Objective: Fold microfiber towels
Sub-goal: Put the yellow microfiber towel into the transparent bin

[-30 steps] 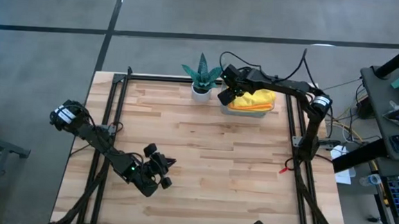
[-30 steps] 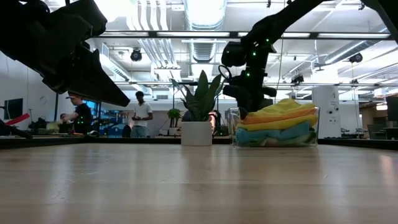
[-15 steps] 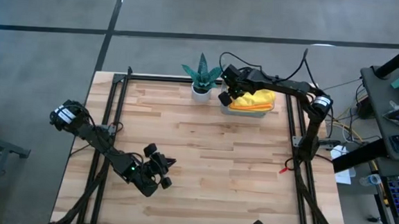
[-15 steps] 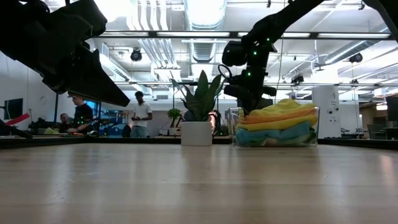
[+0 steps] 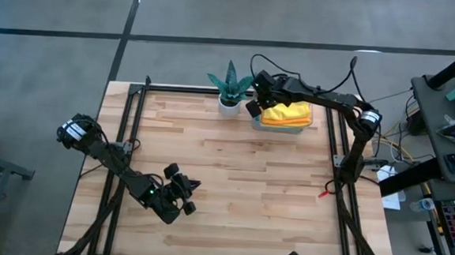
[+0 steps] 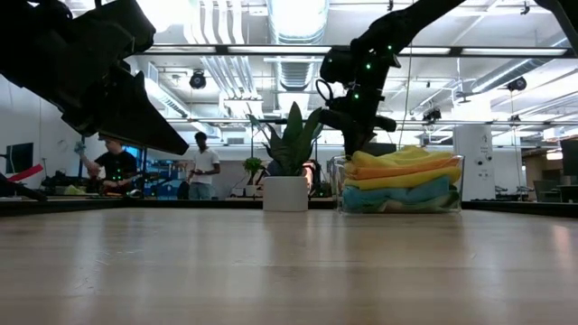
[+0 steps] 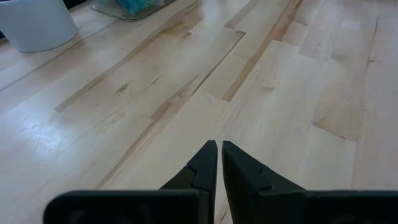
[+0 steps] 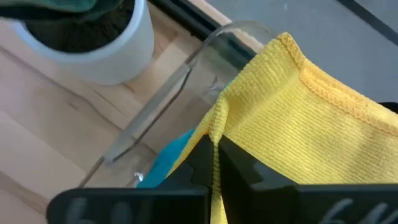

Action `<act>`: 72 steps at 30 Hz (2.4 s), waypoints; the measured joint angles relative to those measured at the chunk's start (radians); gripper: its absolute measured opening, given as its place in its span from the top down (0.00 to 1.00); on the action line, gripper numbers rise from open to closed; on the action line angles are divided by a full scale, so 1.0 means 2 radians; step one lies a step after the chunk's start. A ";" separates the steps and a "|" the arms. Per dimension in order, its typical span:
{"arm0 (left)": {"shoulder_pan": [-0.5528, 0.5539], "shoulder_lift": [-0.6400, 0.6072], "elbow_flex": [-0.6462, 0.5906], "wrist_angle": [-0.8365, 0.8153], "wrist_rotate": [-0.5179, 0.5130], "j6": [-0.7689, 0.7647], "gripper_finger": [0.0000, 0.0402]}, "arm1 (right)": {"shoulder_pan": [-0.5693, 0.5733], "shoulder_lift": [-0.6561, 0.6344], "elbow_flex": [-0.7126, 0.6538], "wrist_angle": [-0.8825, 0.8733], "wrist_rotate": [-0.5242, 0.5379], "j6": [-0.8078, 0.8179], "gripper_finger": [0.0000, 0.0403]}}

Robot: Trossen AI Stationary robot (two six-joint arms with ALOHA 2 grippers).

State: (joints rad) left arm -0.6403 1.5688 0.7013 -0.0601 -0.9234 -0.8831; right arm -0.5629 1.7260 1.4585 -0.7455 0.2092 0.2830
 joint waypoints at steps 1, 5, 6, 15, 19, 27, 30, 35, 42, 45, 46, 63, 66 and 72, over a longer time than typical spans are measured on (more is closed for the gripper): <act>0.000 0.000 0.000 0.000 0.000 0.000 0.98 | 0.000 0.000 0.001 0.001 0.000 0.005 0.98; 0.000 0.000 0.000 0.000 0.002 0.000 0.98 | 0.000 0.000 0.000 0.002 0.001 0.009 0.98; 0.000 0.000 0.000 0.001 0.003 -0.001 0.98 | 0.000 0.000 0.000 0.002 0.001 0.009 0.98; 0.000 0.000 0.000 0.001 0.003 -0.001 0.98 | 0.003 0.000 0.003 0.001 0.001 0.005 0.82; 0.000 0.000 0.000 0.001 0.003 -0.001 0.98 | 0.003 -0.004 0.003 0.000 0.001 -0.001 0.71; 0.000 0.000 0.000 0.001 0.003 0.000 0.98 | 0.005 -0.061 0.000 -0.045 0.001 -0.025 0.60; 0.002 0.000 0.001 0.000 0.003 0.001 0.98 | 0.007 -0.092 -0.013 -0.068 0.001 -0.033 0.62; 0.023 0.000 0.027 0.005 0.003 0.025 0.98 | 0.010 -0.151 -0.078 -0.052 0.001 -0.043 0.75; 0.090 0.000 0.066 0.148 0.001 0.248 0.98 | 0.020 -0.245 -0.227 0.148 0.001 -0.064 0.95; 0.124 0.000 0.069 0.225 0.019 0.321 0.98 | 0.022 -0.274 -0.285 0.246 0.001 -0.073 0.97; 0.138 0.000 0.069 0.241 0.036 0.334 0.98 | 0.022 -0.281 -0.301 0.275 0.001 -0.075 0.98; 0.313 0.000 0.146 0.240 0.280 0.408 0.98 | -0.001 -0.299 -0.260 0.103 -0.018 -0.060 0.98; 0.349 0.000 0.179 0.202 0.333 0.410 0.98 | -0.011 -0.299 -0.215 0.039 -0.040 -0.075 0.98; 0.384 0.025 0.233 0.155 0.361 0.443 0.98 | -0.030 -0.299 -0.158 -0.059 -0.057 -0.086 0.98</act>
State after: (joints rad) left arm 0.1280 1.6196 1.1671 0.2504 -0.2018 0.0023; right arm -0.6230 1.1282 1.1421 -0.8637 0.0959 0.1111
